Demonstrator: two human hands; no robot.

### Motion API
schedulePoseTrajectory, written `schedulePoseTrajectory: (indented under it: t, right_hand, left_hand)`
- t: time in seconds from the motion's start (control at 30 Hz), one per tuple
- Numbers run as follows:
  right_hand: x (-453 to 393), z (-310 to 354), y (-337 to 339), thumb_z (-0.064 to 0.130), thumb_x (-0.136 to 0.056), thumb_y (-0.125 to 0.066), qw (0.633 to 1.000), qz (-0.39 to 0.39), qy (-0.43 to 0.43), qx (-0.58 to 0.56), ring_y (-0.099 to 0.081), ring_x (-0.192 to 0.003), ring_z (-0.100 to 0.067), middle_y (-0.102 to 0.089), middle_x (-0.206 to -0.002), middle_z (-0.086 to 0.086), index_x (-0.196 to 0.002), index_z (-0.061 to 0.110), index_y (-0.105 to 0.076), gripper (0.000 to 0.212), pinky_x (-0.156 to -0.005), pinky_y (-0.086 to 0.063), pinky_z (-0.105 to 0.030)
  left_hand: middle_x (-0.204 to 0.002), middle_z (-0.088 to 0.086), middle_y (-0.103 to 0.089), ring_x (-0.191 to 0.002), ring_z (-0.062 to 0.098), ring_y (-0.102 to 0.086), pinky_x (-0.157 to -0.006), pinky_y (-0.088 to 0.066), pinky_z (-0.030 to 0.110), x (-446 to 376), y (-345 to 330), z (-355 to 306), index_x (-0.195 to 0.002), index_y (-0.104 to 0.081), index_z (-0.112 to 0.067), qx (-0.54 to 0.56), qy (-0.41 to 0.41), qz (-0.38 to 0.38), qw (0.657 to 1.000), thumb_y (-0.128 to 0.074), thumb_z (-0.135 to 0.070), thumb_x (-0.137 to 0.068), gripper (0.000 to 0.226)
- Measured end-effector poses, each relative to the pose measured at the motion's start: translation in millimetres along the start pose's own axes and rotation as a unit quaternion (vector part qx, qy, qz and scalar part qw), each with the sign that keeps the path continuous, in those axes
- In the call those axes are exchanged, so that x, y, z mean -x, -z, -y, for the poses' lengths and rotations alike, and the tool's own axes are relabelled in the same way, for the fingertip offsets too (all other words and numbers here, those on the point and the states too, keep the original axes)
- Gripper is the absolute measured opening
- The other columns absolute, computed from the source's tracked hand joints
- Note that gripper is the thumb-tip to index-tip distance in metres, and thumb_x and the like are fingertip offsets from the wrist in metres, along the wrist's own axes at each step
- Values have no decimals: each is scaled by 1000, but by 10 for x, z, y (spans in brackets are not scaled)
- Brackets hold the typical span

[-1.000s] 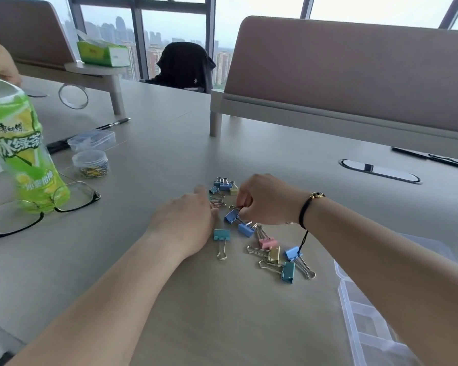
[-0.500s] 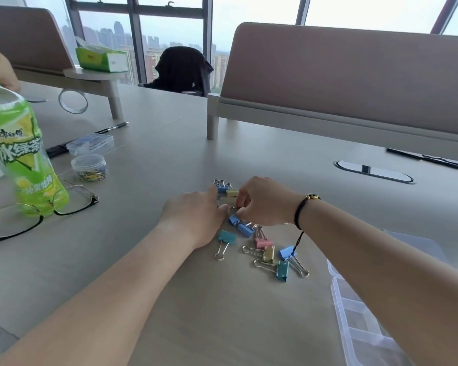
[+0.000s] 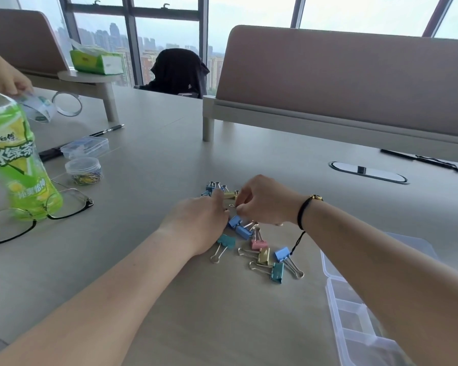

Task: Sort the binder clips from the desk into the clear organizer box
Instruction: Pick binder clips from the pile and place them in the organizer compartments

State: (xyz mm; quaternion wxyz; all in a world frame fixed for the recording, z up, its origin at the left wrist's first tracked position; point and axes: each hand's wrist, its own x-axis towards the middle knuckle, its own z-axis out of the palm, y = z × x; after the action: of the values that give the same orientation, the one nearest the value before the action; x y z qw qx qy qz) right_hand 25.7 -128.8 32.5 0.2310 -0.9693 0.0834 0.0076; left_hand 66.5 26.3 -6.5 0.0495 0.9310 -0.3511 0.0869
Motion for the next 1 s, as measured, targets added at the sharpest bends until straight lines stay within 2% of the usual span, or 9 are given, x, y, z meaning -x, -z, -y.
schedulePoseTrajectory:
  t: [0.1,0.2,0.37,0.53,0.67,0.77,0.83,0.93,1.0]
  right_hand:
    - [2,27,13,24,-82,-66,1000,-17,3,-7,-68,-78,-16,-73,-85,2,-87,19,-76,12,-58,-54,-24]
    - [-7,42,24,22,-83,-65,999,-31,-3,-35,-62,-67,-11,-71,-82,2,-89,17,-76,13,-51,-45,-20]
    - [-6,82,63,18,-85,-63,991,-44,-26,-127,-58,-61,-16,-69,-72,-6,-88,10,-75,15,-64,-54,-30]
    - [10,145,69,15,-86,-60,982,-47,-39,-177,-57,-59,-17,-67,-71,-9,-90,5,-75,18,-64,-52,-28]
    - [8,149,37,14,-85,-60,981,-45,-42,-186,-56,-55,-15,-67,-68,-8,-89,6,-75,18,-62,-51,-27]
    - [8,142,30,15,-85,-61,977,-44,-46,-205,-56,-56,-17,-66,-68,-8,-89,6,-74,17,-65,-52,-30]
    - [5,131,32,14,-85,-61,970,-46,-50,-231,-57,-59,-18,-66,-68,-9,-88,6,-73,15,-65,-54,-32]
    - [17,124,37,8,-86,-60,961,-47,-48,-267,-58,-60,-17,-64,-68,-8,-91,1,-72,15,-56,-52,-26]
    - [23,139,44,6,-86,-60,957,-46,-47,-283,-57,-57,-15,-63,-68,-7,-93,-1,-71,16,-53,-50,-24]
  left_hand:
    - [-101,11,-67,-87,34,-63,-64,-37,35,14,-2,-18,-109,-37,-14,-16,-4,-7,1000,-31,-47,-101,35]
    - [-103,12,-66,-88,34,-62,-65,-37,35,9,-29,-4,-107,-37,-15,-24,-10,-14,1000,-29,-46,-101,32]
    - [-99,10,-64,-73,31,-47,-64,-34,35,6,-1,2,-110,-35,-16,-32,-37,-23,999,-28,-32,-103,18]
    - [-94,8,-64,-68,31,-46,-60,-34,34,28,-2,3,-102,-32,-20,-30,-51,-26,998,-32,-22,-101,2]
    - [-105,7,-64,-86,33,-62,-60,-34,32,9,-113,32,-116,-41,-18,-49,-75,-67,994,-27,-25,-103,20]
    - [-94,9,-67,-80,34,-61,-60,-33,31,20,-122,89,-106,-52,-17,47,-36,-126,990,-34,-33,-104,24]
    - [-73,9,-64,-65,34,-53,-56,-31,31,17,-125,148,-85,-57,-15,161,-15,-179,970,-42,-37,-102,32]
    - [-45,-6,-39,-48,22,-39,-48,-25,31,16,-92,162,-57,-39,-22,223,4,-219,950,-48,-39,-100,47]
    - [-42,-4,-32,-45,16,-30,-44,-23,26,-5,-38,180,-52,-32,-17,296,74,-229,924,-50,-41,-99,56]
